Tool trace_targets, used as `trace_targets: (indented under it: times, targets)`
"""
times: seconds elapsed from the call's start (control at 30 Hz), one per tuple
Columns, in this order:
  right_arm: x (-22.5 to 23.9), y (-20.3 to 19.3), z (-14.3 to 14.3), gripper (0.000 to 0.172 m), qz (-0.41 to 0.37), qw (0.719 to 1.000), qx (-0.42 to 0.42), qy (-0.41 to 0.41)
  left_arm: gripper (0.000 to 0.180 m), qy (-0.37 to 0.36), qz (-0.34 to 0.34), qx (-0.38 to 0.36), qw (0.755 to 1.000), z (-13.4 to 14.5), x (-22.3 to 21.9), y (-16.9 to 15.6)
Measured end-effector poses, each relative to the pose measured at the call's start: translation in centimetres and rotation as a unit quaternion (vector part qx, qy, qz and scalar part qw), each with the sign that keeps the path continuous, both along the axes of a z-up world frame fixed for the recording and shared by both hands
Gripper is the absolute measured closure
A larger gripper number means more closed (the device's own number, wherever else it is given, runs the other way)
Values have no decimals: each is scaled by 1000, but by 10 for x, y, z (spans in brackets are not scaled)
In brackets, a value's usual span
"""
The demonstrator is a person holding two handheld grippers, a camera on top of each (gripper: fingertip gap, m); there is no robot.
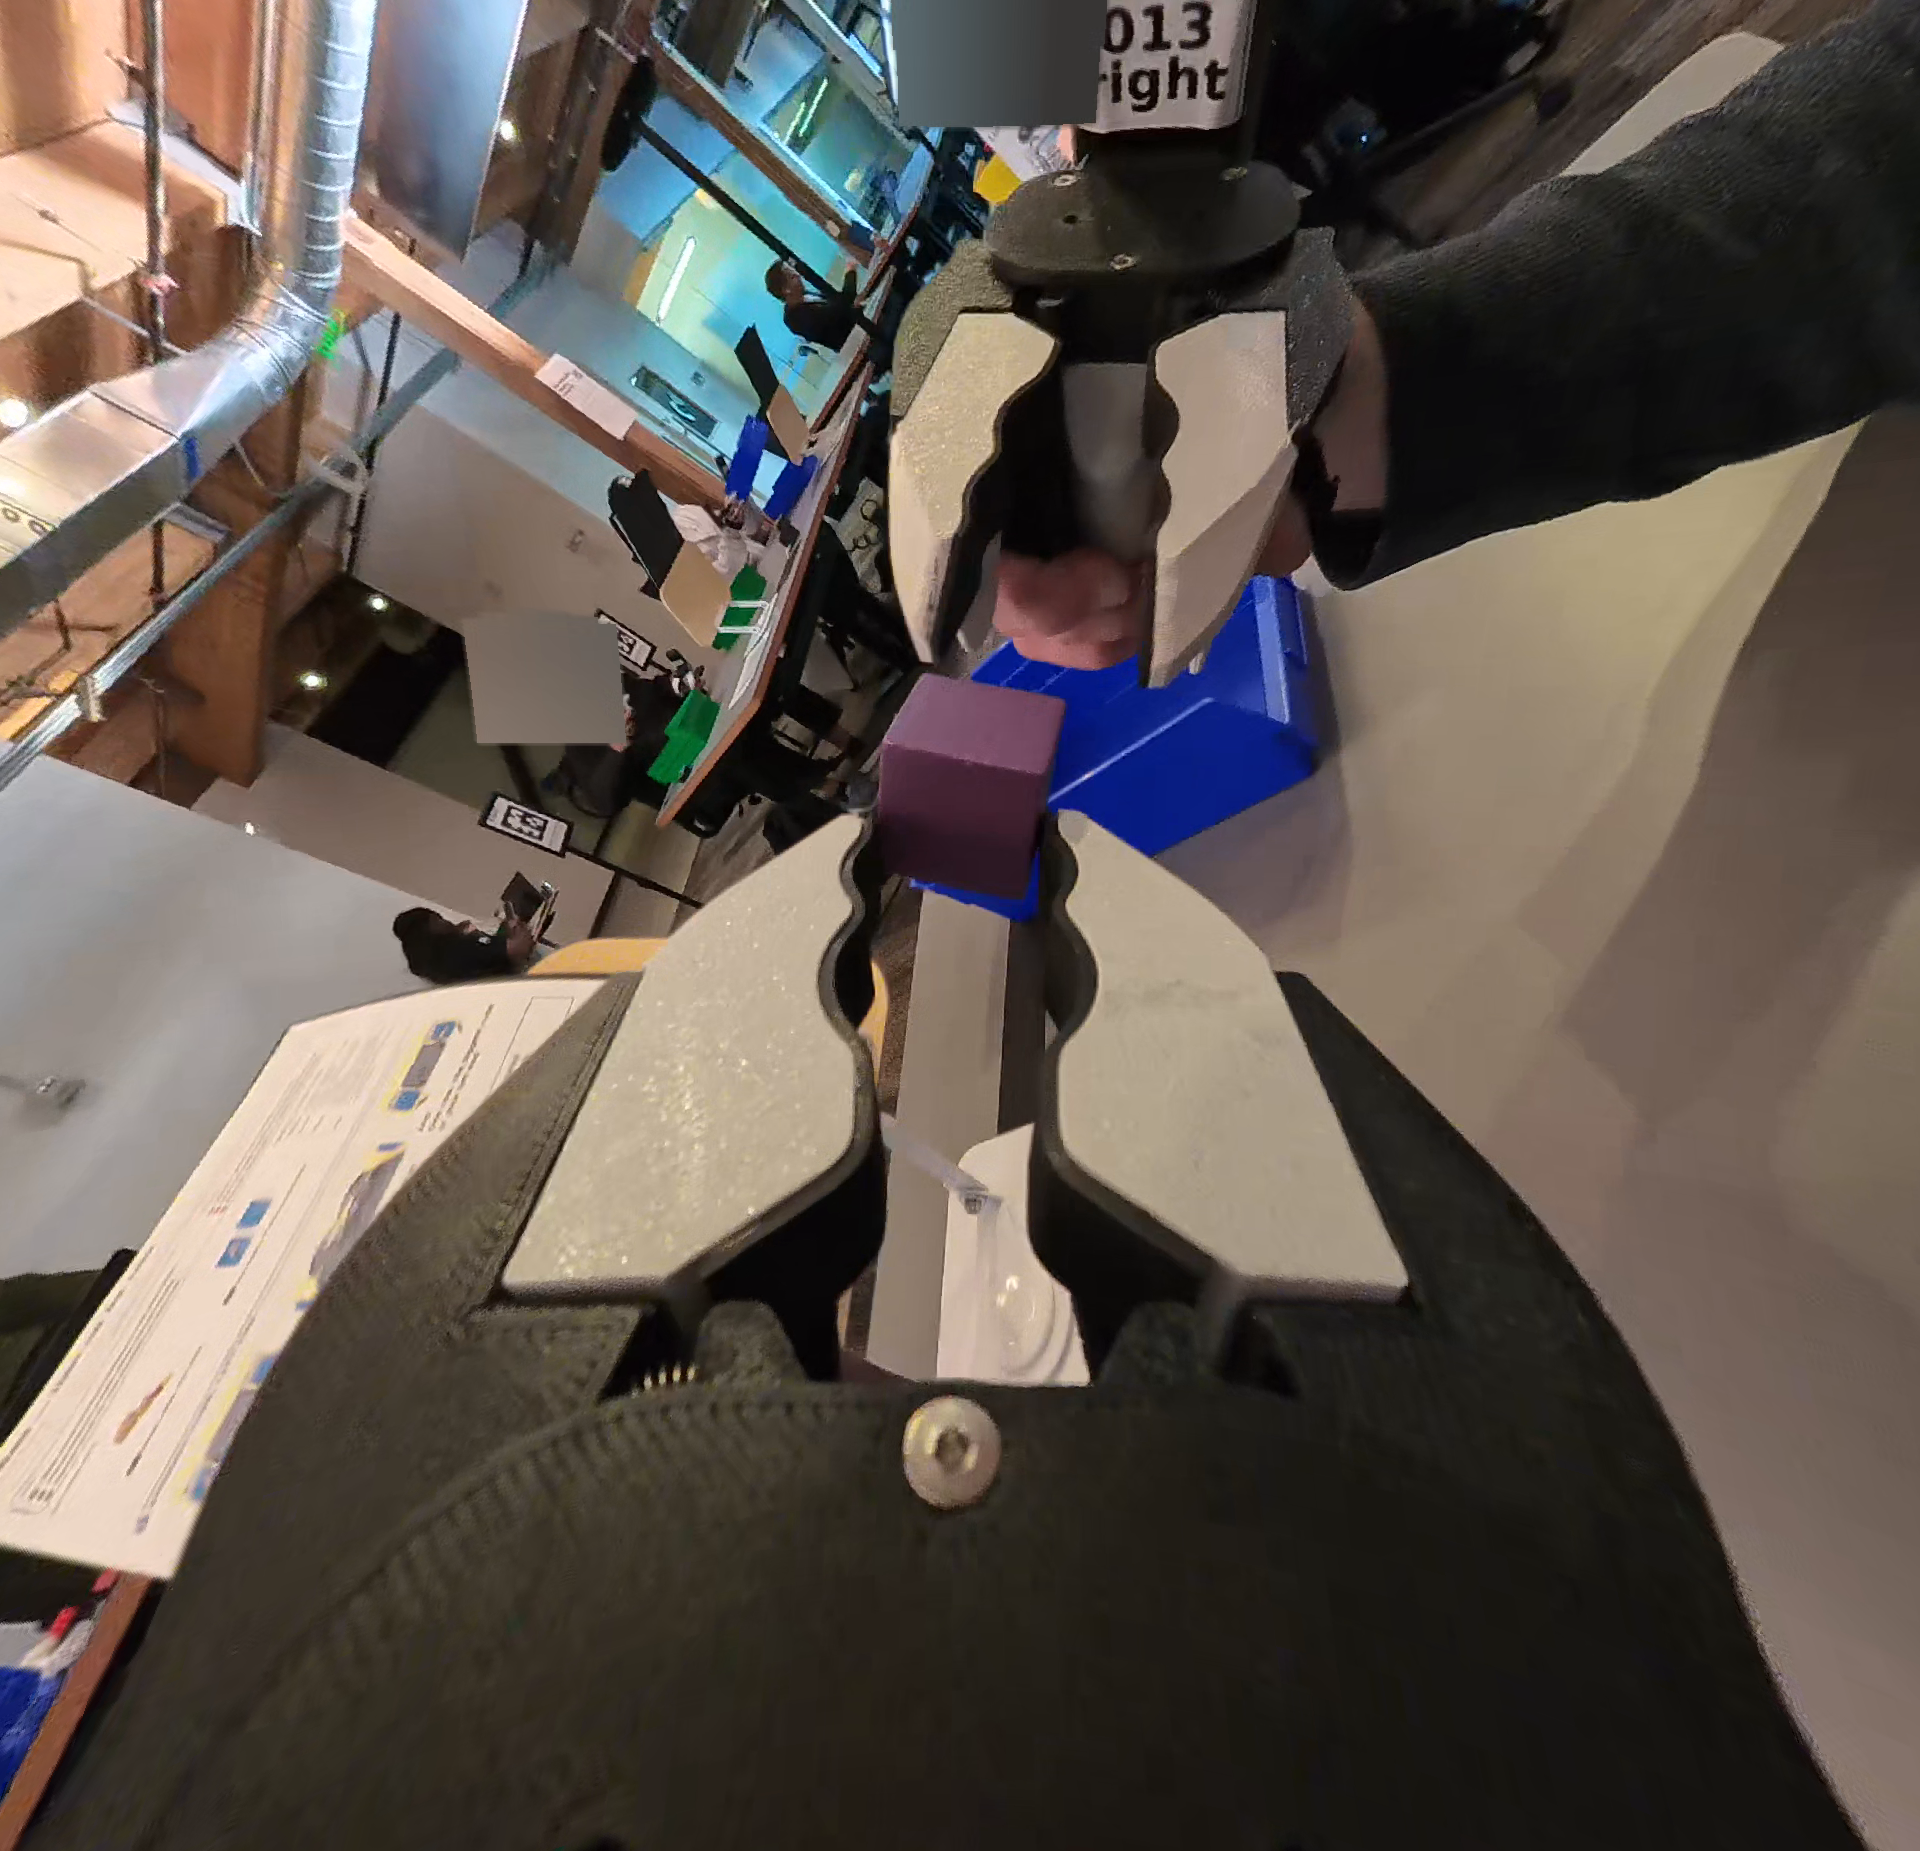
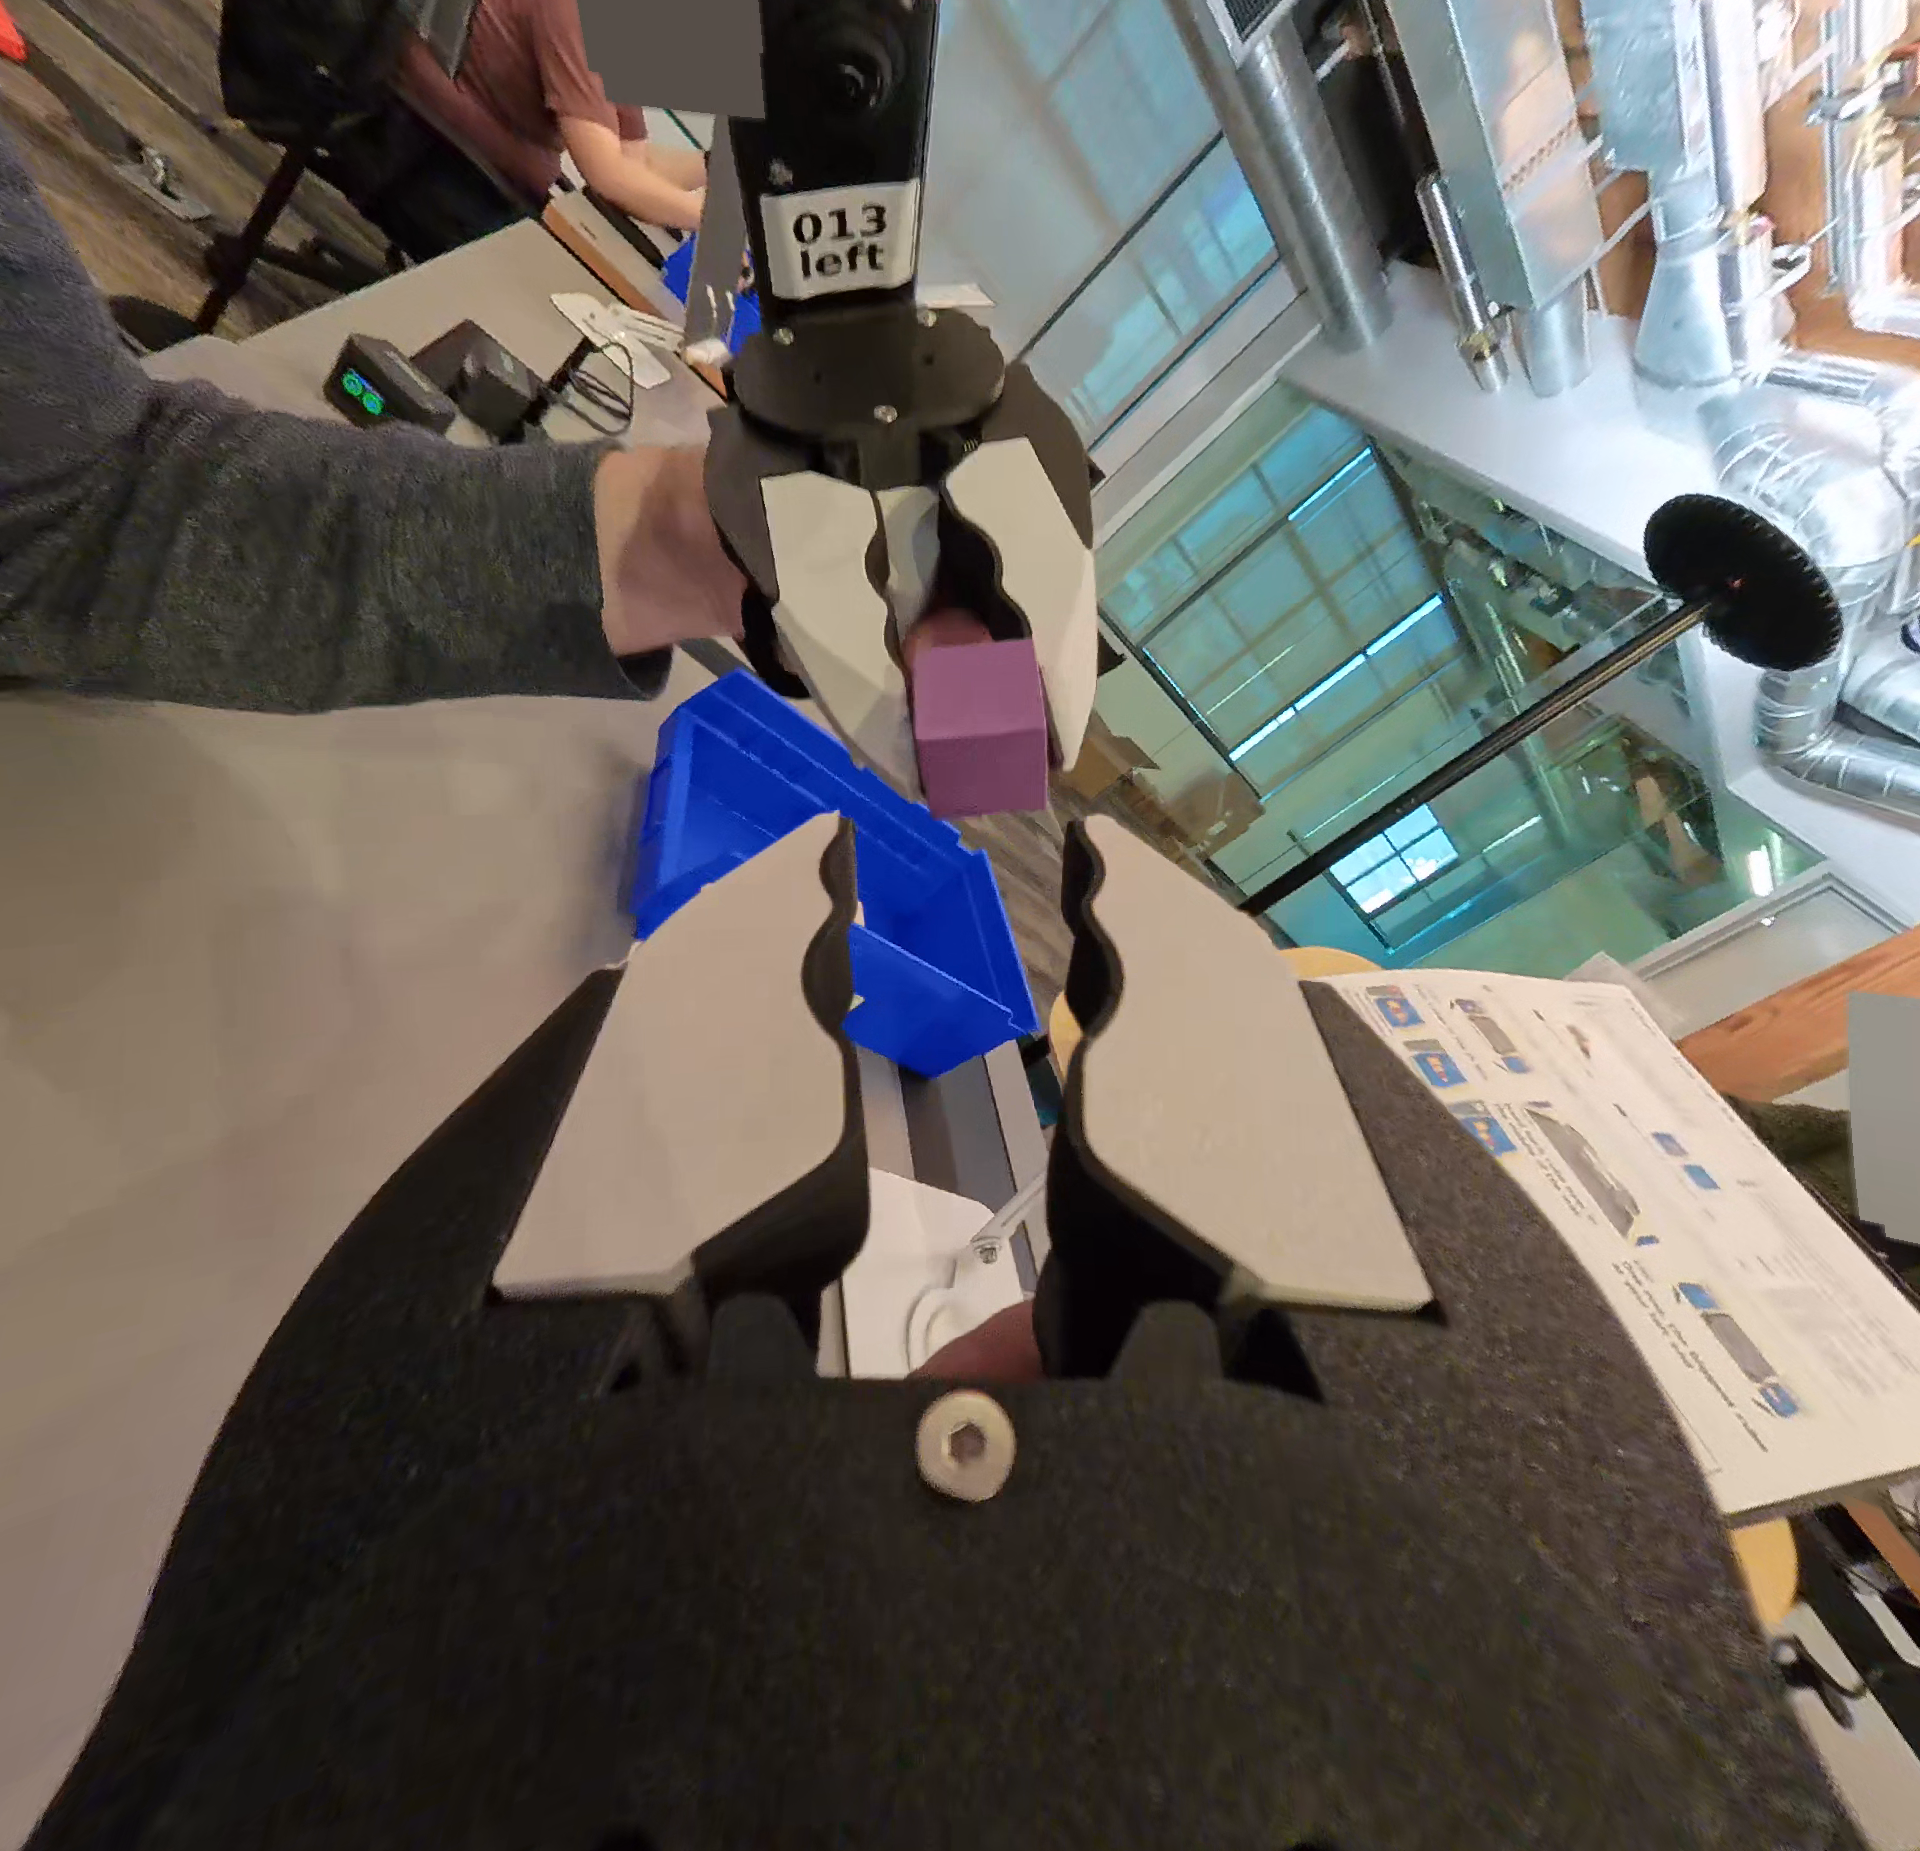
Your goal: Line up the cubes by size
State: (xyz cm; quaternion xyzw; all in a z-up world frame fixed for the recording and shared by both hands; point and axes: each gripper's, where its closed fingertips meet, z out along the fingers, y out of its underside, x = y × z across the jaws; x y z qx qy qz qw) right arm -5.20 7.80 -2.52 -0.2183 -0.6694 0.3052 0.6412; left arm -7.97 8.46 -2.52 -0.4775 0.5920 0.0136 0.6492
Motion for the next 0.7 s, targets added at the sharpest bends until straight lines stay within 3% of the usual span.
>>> trace_targets:
  times: [0.7]
  targets:
    - [0,-15,1,140,17,999,32,12,153,-21,-58,-9,998,-1,33,-14]
